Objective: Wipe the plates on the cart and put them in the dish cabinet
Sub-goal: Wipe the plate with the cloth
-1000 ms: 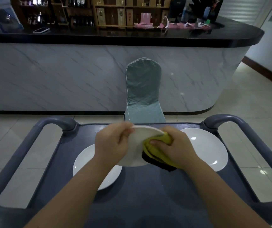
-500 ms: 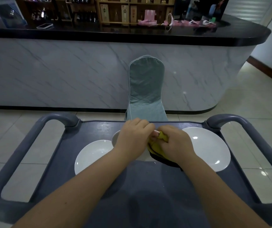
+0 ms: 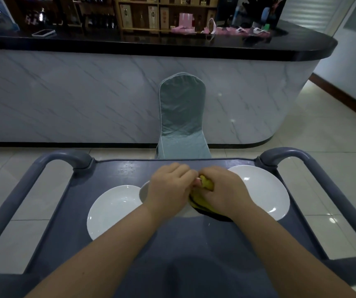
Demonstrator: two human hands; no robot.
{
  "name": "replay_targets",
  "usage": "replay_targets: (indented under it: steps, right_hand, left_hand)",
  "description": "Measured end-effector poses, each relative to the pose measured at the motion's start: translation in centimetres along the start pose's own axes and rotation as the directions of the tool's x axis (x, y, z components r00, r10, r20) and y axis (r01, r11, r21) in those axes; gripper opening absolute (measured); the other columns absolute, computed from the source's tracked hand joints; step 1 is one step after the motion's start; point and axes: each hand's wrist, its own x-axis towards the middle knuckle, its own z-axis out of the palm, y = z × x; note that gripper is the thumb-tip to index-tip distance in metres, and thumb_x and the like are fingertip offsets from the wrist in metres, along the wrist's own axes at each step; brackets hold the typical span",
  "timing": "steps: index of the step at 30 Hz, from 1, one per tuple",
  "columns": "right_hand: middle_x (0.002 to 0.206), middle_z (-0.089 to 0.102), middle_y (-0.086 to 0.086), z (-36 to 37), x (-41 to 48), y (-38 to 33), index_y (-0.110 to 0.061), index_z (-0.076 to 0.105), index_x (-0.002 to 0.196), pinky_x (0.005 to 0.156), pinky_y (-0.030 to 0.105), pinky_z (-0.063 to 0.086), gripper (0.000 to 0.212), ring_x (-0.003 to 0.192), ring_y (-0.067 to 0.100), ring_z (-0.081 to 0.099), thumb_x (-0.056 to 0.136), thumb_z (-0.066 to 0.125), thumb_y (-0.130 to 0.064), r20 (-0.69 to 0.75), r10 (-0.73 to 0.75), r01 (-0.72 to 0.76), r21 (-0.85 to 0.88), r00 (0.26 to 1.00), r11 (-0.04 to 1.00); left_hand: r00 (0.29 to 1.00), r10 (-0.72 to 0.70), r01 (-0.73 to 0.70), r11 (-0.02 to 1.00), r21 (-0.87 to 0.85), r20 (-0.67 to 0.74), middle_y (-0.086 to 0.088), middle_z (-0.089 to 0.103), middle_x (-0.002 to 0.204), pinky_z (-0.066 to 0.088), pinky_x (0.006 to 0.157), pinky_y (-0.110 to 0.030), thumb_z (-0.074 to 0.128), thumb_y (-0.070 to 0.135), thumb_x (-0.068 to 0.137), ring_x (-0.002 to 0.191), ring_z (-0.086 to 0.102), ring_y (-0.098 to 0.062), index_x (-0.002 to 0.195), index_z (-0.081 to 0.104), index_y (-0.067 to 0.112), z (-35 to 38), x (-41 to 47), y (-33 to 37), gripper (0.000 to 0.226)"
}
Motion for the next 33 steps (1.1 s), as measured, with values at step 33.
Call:
replay_targets:
  steps: [33]
  right_hand:
    - [0.07, 0.064, -0.002, 1.3, 0.3, 0.2, -0.018, 0.065, 0.077, 0.05, 0.036, 0.048, 0.025, 0.06, 0.023, 0.056, 0.081, 0.054, -0.041, -0.179, -0.072, 0.053, -0.11, 0.981, 0.992]
  left_hand:
    - [0.983, 0.073, -0.085, 0.994, 0.065, 0.171, -0.001, 0.061, 0.074, 0.038, 0.06, -0.034, 0.059, 0.009, 0.081, 0.067, 0.055, -0.025, 0.08, 0.061, 0.014, -0.1, 1.5, -0.2, 0.006]
